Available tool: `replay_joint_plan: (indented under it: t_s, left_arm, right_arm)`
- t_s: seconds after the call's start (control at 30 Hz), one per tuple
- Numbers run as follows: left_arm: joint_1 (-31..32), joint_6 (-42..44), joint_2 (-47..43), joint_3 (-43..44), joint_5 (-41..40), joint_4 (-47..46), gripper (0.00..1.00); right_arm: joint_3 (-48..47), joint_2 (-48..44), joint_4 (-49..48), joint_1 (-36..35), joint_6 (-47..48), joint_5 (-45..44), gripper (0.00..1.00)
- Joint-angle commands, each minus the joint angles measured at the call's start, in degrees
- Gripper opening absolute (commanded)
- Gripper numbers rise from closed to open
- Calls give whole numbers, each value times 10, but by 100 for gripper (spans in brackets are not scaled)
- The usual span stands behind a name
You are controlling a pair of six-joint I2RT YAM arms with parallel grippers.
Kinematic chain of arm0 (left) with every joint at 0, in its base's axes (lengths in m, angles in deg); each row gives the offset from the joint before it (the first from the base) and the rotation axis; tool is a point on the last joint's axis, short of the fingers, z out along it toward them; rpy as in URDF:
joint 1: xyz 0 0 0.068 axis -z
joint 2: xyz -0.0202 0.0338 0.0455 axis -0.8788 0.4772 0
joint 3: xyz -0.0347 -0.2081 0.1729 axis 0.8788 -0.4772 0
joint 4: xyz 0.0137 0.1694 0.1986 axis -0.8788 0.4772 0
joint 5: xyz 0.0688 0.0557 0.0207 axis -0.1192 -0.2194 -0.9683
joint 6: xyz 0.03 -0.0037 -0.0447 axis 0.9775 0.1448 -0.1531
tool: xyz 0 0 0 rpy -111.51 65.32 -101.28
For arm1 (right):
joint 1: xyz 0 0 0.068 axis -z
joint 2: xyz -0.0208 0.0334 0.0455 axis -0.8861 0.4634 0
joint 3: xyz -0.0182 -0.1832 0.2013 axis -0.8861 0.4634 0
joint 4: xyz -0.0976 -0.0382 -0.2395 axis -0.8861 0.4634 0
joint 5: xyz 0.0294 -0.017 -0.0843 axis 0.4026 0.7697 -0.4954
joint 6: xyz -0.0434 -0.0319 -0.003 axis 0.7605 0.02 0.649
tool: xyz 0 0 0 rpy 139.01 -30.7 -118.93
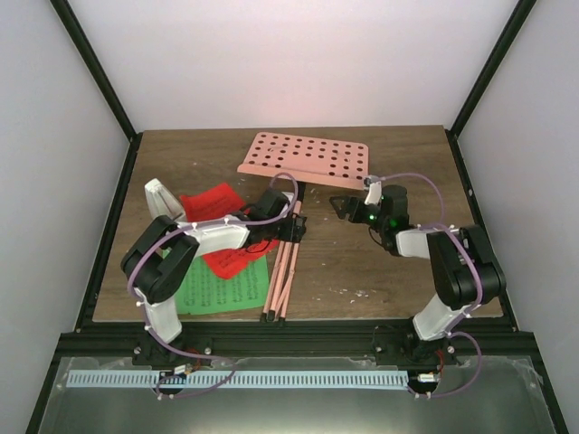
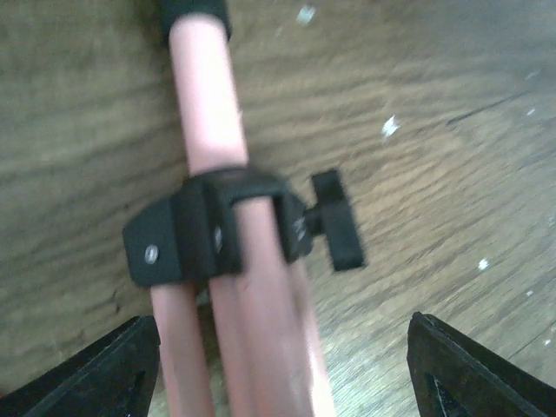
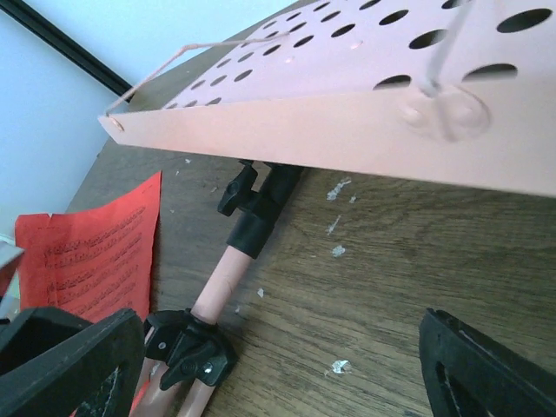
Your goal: Pack up the instrument practice props
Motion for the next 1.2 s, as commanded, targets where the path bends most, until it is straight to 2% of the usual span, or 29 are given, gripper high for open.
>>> replay_joint_plan:
  t_s: [0.0, 0.2, 0.4, 0.5, 0.57, 0.67, 0.8, 1.03, 1.17]
  left_arm:
    - [0, 59, -31, 12, -5, -57, 80]
    - [-28, 91, -116, -30, 30, -85, 82]
    - [-154, 32, -276, -113, 149, -87, 81]
    - [-217, 36, -357, -127, 138, -8, 81]
    - [-255, 52, -404, -115, 121, 67, 84]
    - [-330, 68, -454, -95, 128, 153, 91]
    - [-459, 86, -491, -86, 177, 197, 93]
    - [-461, 125, -532, -86, 41, 231, 93]
    - [-446, 141, -550, -97, 55, 217, 93]
  right_arm:
    - [4, -31, 13, 7, 22, -6, 87]
    - [9, -88, 46, 18, 42, -12, 87]
    - [26, -194, 96, 38, 67, -55, 90]
    - [46, -254, 120, 46, 76, -98, 95]
    - [59, -291, 137, 53, 67, -133, 99]
    - [87, -346, 145, 66, 60, -172, 100]
    - [101, -402, 163, 70, 74, -221, 100]
    - [106, -476, 193, 70, 94, -263, 100]
    - [123, -500, 178, 70, 95, -275, 100]
